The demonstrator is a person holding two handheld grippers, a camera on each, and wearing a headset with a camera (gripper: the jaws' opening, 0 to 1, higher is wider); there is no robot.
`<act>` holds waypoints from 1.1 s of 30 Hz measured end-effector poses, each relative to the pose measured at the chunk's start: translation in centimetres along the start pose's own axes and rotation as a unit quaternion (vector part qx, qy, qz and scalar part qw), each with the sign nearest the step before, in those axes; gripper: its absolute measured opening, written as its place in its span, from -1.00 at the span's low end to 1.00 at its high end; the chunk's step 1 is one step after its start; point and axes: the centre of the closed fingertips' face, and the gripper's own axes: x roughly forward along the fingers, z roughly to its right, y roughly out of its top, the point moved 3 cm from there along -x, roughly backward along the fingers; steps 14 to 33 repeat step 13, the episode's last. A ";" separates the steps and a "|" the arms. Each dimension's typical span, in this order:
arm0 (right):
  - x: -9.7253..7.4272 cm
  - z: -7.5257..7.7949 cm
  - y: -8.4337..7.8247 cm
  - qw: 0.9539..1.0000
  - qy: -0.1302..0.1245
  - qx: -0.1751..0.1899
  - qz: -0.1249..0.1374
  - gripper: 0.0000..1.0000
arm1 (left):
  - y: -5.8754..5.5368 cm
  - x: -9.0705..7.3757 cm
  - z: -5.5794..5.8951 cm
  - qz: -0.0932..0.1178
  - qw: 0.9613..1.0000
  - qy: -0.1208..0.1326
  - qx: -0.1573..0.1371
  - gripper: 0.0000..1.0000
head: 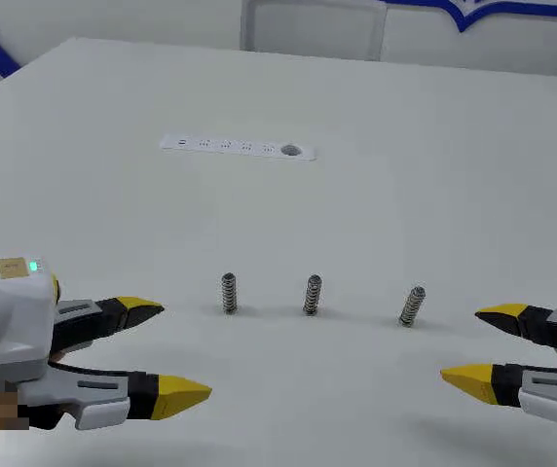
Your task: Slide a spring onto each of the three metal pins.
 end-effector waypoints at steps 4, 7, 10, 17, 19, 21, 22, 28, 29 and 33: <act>0.0 0.1 -0.2 1.000 -0.001 0.006 -0.002 0.09 | 0.0 0.1 -0.2 0.001 1.000 0.002 -0.002 0.49; 0.0 0.1 -0.4 1.000 -0.002 0.009 -0.002 0.09 | 0.0 0.2 -0.3 0.003 1.000 0.003 -0.004 0.49; 0.0 0.1 -0.4 1.000 -0.004 0.013 -0.002 0.09 | 0.0 0.3 -0.4 0.005 1.000 0.004 -0.008 0.49; 0.1 0.1 -0.5 1.000 -0.004 0.018 -0.002 0.10 | 0.1 0.3 -0.5 0.007 1.000 0.005 -0.012 0.49; 0.1 0.1 -0.5 1.000 -0.004 0.018 -0.002 0.10 | 0.1 0.3 -0.5 0.007 1.000 0.005 -0.012 0.49; 0.1 0.1 -0.5 1.000 -0.004 0.018 -0.002 0.10 | 0.1 0.3 -0.5 0.007 1.000 0.005 -0.012 0.49; 0.1 0.1 -0.5 1.000 -0.004 0.018 -0.002 0.10 | 0.1 0.3 -0.5 0.007 1.000 0.005 -0.012 0.49; 0.1 0.1 -0.5 1.000 -0.004 0.018 -0.002 0.10 | 0.1 0.3 -0.5 0.007 1.000 0.005 -0.012 0.49; 0.1 0.1 -0.5 1.000 -0.004 0.018 -0.002 0.10 | 0.1 0.3 -0.5 0.007 1.000 0.005 -0.012 0.49; 0.1 0.1 -0.5 1.000 -0.004 0.018 -0.002 0.10 | 0.1 0.3 -0.5 0.007 1.000 0.005 -0.012 0.49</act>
